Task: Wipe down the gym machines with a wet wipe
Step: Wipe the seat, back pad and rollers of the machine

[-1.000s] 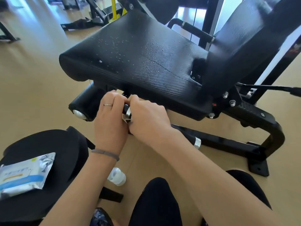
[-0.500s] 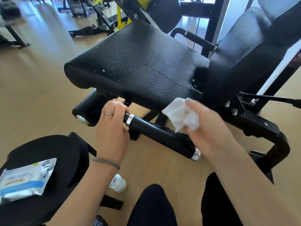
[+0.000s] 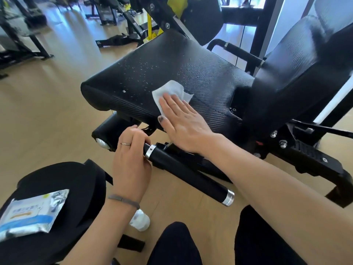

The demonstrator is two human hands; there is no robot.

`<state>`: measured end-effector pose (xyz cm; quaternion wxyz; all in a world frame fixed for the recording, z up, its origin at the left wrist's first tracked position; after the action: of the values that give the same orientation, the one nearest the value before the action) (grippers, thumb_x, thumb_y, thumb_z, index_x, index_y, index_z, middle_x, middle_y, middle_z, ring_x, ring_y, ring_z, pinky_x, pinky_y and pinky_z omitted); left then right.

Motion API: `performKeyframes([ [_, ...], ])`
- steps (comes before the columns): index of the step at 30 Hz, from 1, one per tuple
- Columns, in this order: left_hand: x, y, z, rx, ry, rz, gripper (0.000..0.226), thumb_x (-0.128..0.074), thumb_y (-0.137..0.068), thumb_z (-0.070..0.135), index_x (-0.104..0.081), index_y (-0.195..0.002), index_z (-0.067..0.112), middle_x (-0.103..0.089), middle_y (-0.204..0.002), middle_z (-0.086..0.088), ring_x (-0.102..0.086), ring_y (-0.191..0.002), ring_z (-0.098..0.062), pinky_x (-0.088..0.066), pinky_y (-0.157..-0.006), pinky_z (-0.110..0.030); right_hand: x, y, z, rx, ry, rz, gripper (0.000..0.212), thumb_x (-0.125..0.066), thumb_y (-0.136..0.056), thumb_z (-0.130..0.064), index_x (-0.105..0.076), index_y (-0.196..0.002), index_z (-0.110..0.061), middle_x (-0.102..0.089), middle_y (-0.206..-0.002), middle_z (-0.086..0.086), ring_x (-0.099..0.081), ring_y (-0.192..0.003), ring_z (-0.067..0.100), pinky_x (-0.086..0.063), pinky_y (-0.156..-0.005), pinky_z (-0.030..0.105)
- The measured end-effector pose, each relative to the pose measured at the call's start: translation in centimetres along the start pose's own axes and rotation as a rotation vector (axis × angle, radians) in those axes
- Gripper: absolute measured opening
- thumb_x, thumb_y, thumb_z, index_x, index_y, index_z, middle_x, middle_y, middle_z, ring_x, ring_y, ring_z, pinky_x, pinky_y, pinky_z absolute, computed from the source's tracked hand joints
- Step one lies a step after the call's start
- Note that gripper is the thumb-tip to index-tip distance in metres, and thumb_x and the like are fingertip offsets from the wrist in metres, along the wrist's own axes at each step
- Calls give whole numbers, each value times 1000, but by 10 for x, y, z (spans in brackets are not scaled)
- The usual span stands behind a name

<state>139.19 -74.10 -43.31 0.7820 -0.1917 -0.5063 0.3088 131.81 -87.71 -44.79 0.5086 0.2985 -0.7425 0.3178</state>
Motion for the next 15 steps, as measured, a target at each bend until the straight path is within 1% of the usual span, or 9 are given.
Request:
performKeyframes([
  [2,1,0,0,-10,-18,7,10,-46,-83,4,-55,-87,4,-55,-103,-9,-53,-114,-26,-48,-89,-36,0,5,-3,34,65,54,61,-13,-110,-44,-3,-164,-18,2,-171,0,8,-157,14,6,-127,32],
  [5,0,1,-2,-2,-37,4,15,-50,-78,-2,-55,-90,6,-56,-106,-8,-53,-119,-27,-48,-85,-35,-7,52,23,-32,127,104,60,-17,-110,-42,-13,-164,-15,-10,-171,5,-3,-158,18,4,-127,31],
  [6,-1,1,-2,7,-41,4,15,-51,-78,-1,-56,-90,7,-56,-107,-8,-53,-121,-28,-49,-86,-37,-9,74,37,-77,137,129,60,-17,-110,-42,-17,-163,-14,-14,-170,6,-7,-158,19,-1,-128,34],
  [8,-1,1,-2,20,-48,6,14,-52,-79,2,-56,-91,7,-56,-108,-8,-52,-122,-28,-51,-87,-41,-15,116,61,-172,154,135,61,-13,-109,-42,-19,-162,-12,-17,-169,8,-11,-157,21,-17,-127,42],
  [9,-1,1,-1,24,-45,9,14,-52,-79,2,-56,-91,7,-55,-108,-7,-52,-123,-28,-52,-86,-42,-17,127,69,-207,152,125,62,-11,-109,-42,-19,-162,-12,-17,-169,8,-11,-157,21,-21,-126,44],
  [10,-1,1,0,25,-44,12,14,-52,-78,3,-56,-91,7,-55,-108,-7,-51,-123,-27,-52,-86,-42,-18,126,72,-224,139,119,63,-9,-109,-42,-19,-162,-12,-18,-169,9,-11,-157,21,-21,-126,44],
  [12,-1,1,0,28,-41,8,14,-52,-78,3,-55,-91,7,-54,-108,-6,-51,-122,-27,-51,-85,-41,-11,99,61,-201,81,126,65,-6,-108,-45,-19,-162,-12,-17,-169,8,-10,-158,21,-16,-127,43],
  [15,0,1,1,29,-42,-28,15,-51,-78,-1,-55,-91,7,-54,-108,-6,-51,-121,-25,-47,-88,-34,-4,29,29,-76,0,60,61,-7,-109,-44,-4,-164,-19,1,-171,1,7,-157,17,-1,-128,38],
])
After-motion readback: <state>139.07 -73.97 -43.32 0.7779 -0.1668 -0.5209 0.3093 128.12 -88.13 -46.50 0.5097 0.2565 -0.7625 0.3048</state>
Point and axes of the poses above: each hand's wrist, its own y-axis away from the middle knuckle, its own x-axis out of the back of the hand, z = x × y, the point moved 8 cm from there along -y, towards the middle knuckle
